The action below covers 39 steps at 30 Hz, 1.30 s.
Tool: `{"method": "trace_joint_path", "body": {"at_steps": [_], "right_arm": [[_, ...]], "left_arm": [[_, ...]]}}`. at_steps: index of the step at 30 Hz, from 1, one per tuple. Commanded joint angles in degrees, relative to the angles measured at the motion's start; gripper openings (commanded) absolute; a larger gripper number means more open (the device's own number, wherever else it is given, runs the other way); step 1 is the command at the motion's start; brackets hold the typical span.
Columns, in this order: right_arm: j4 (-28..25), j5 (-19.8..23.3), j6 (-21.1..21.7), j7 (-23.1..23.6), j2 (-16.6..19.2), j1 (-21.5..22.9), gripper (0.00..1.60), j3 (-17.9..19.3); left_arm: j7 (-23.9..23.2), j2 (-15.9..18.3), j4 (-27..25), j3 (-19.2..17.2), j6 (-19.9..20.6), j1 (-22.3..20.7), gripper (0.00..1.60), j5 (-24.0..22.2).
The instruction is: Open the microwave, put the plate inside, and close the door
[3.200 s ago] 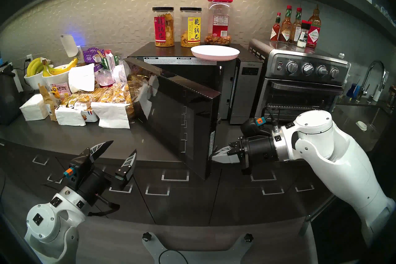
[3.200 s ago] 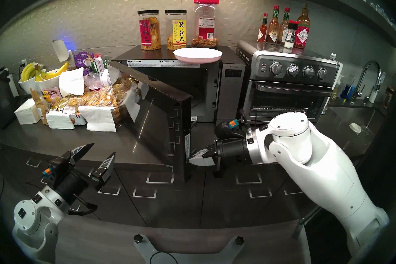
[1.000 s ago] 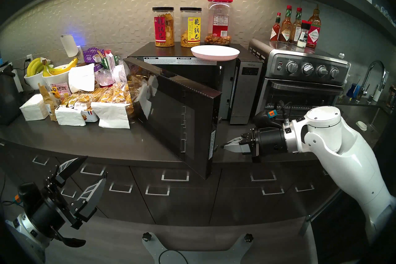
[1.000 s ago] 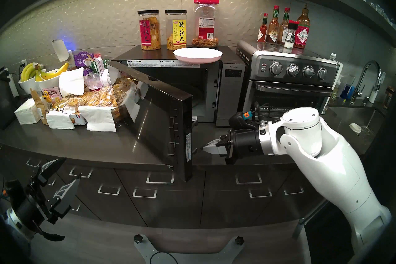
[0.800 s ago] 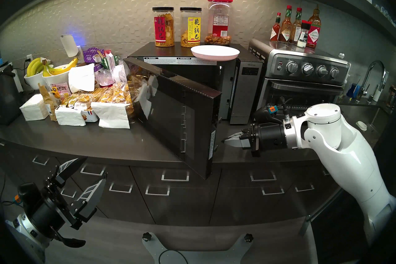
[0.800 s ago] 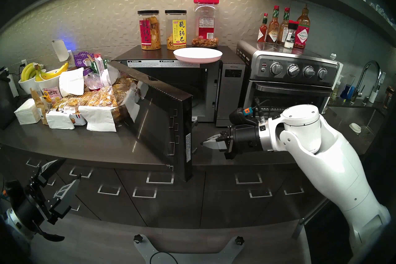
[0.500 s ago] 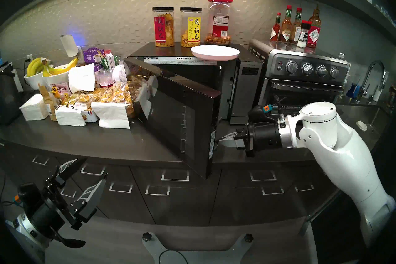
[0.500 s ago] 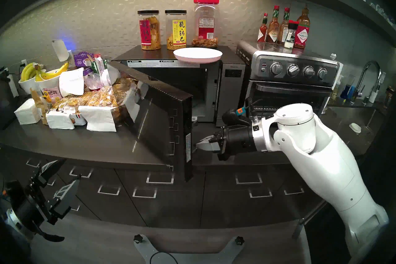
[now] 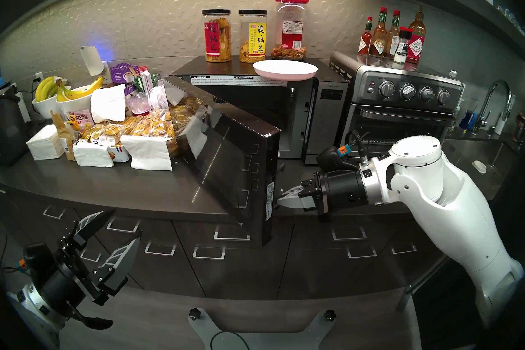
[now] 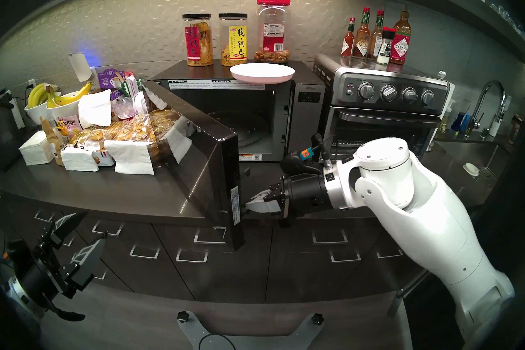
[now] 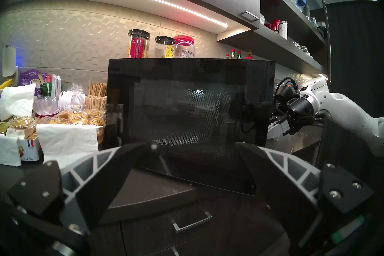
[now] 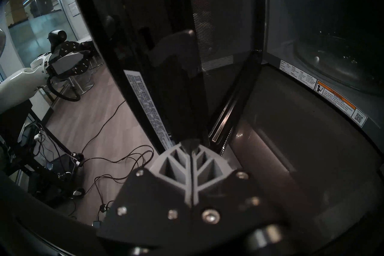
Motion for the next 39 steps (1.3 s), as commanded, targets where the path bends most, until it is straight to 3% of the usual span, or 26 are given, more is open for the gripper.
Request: {"method": "trace_joint_path", "body": {"at_steps": [1,26,39], "right_arm": [[-3.3,0.4,0.2,0.4,0.5,-1.0,0.00,0.2],[-9.1,-0.7,2.3,-3.0,-3.6,-2.5,0.00,-5.4],[-10.3,0.7,2.9,-1.8,-3.0,-2.5,0.00,-6.1]], "left_arm": [[0.0,-0.1,-1.1,-0.1,0.0,-0.2,1.60,-0.4],[-0.5,-0.6,-1.1,-0.3,0.6,-0.7,1.60,-0.3],[-0.7,-0.8,-1.1,-0.4,0.8,-0.9,1.60,-0.2]]}}
